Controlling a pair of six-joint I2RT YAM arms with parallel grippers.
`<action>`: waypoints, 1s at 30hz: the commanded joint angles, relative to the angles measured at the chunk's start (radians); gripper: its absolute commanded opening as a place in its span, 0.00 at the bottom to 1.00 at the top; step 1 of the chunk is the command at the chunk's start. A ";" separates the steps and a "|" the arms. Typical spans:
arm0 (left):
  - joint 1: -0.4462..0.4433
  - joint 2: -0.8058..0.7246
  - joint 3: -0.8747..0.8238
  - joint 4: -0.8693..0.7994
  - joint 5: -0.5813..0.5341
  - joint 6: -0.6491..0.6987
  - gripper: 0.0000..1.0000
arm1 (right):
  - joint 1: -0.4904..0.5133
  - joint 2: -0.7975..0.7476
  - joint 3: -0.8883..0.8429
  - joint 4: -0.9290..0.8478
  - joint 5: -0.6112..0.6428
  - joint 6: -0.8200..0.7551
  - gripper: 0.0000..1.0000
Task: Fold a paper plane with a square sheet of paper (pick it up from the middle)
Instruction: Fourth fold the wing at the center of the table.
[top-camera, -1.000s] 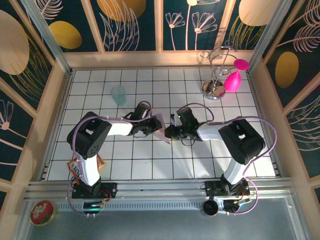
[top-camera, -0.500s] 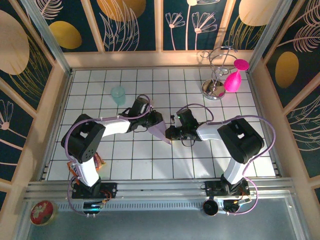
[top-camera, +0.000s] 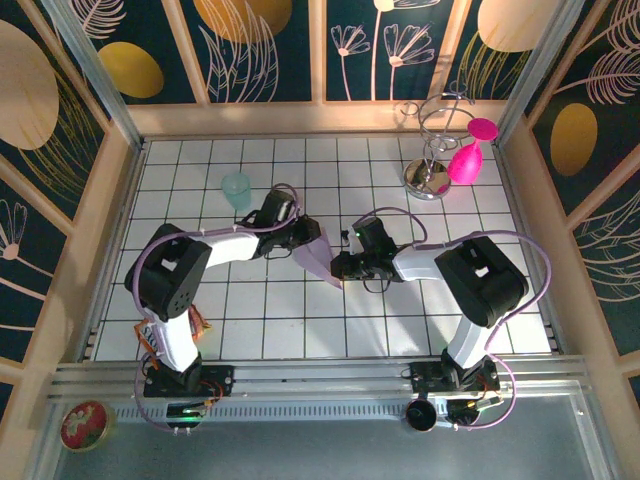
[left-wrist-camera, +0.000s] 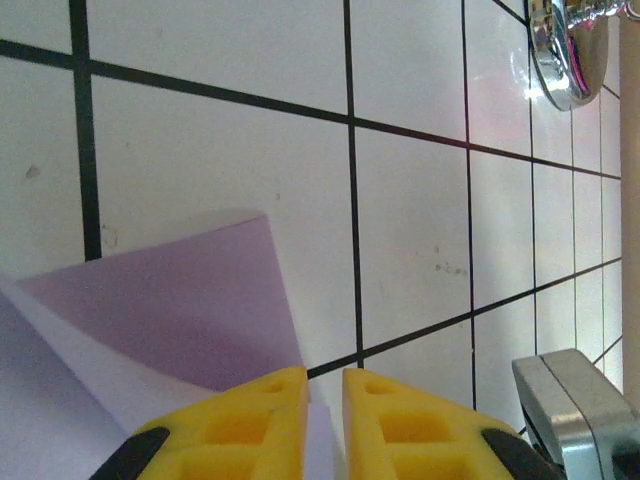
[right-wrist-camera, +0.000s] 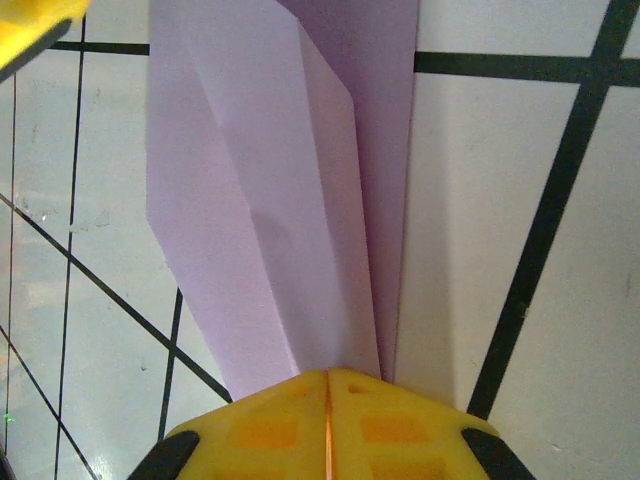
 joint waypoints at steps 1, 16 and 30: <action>0.010 0.037 0.037 -0.005 0.010 0.028 0.16 | -0.005 0.030 0.008 -0.080 0.070 -0.020 0.10; 0.012 -0.004 0.011 0.016 0.027 0.030 0.15 | -0.009 0.035 0.008 -0.091 0.083 -0.014 0.09; 0.009 0.015 -0.064 0.084 0.076 0.002 0.15 | -0.009 0.054 0.014 -0.093 0.080 -0.011 0.09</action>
